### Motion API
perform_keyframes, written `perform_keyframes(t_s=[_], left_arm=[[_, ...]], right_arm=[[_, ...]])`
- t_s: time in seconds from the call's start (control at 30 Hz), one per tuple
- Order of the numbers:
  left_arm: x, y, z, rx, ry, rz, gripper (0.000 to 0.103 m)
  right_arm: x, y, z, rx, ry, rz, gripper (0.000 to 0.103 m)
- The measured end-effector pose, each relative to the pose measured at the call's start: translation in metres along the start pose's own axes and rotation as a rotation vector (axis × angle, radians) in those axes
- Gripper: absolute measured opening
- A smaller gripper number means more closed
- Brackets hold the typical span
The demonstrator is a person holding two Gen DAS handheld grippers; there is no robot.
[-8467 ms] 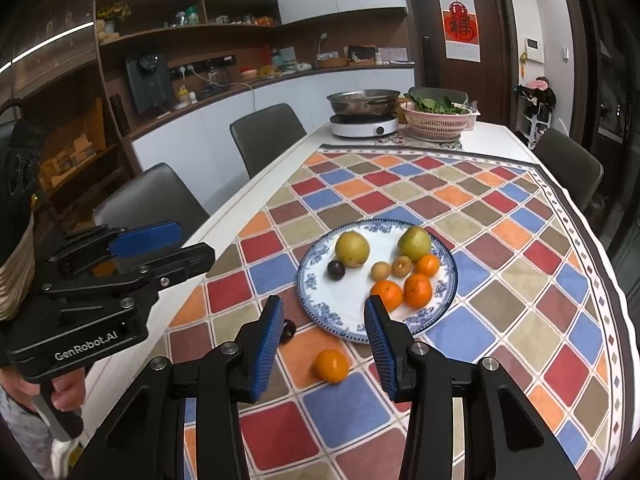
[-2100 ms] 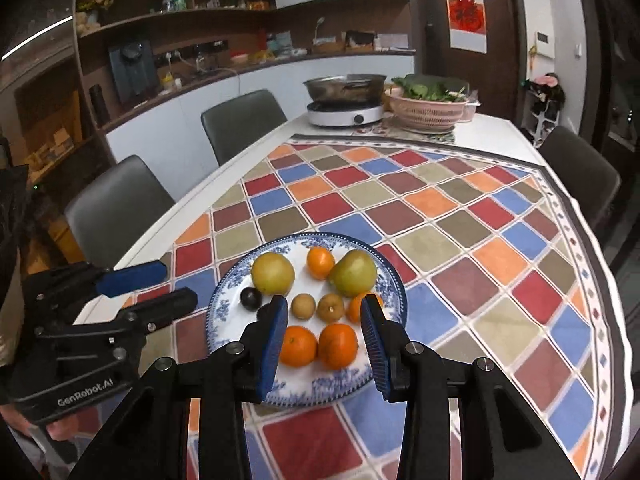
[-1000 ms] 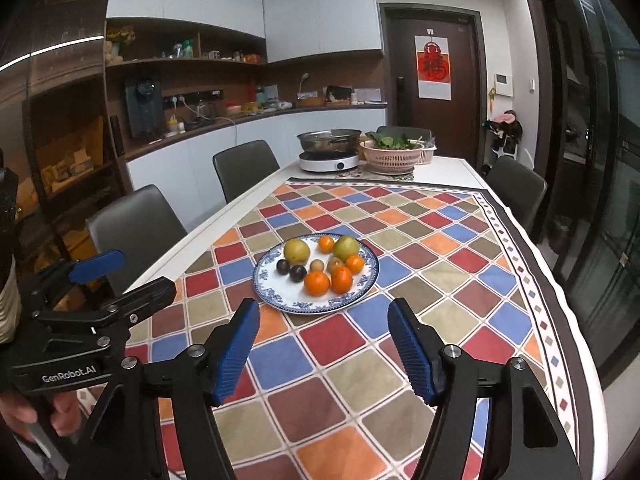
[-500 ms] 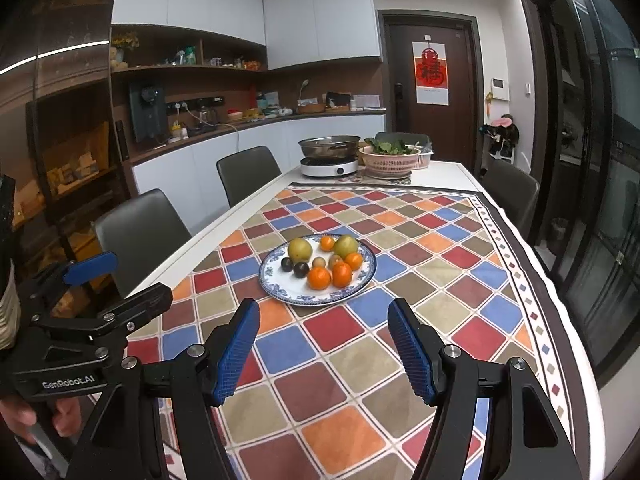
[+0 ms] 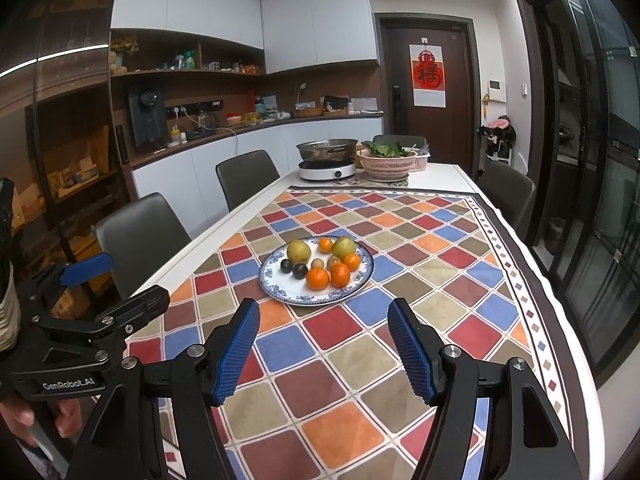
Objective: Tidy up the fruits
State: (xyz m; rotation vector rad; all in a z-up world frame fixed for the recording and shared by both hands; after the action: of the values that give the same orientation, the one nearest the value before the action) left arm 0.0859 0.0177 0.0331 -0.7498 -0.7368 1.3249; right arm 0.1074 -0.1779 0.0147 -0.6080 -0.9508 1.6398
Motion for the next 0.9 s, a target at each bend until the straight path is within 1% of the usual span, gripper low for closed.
perform_keyframes(t_s=[0.17,0.5,0.9], left_arm=[[0.0012,0.0006,0.0034,-0.002,-0.006,0.005,0.103],[-0.0005,-0.0009,0.0042,0.002,0.032,0.015,0.103],[-0.0013,-0.0009,0.0043,0.0,0.027,0.015,0.103]], right_arm=[[-0.0004,0.0009,0.0012,-0.001,0.002,0.002,0.067],[0.0013,-0.0004,0.0029,0.001,-0.002,-0.001,0.067],[0.0019,-0.0004,0.0044,0.003,-0.001,-0.003,0.067]])
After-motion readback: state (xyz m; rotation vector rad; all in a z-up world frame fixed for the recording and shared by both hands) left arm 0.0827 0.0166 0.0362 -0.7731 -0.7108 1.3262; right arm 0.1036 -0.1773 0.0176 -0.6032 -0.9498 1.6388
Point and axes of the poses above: each gripper's, at about its wrist camera, not at the fingertips, and z roughly against the way its jaws point, x to its left, y to its underside, the point moved 6 cm from there along -z, roughly the way its jaws point, and after that the axes turned 5 degrees about x, right-handed, at the moved point
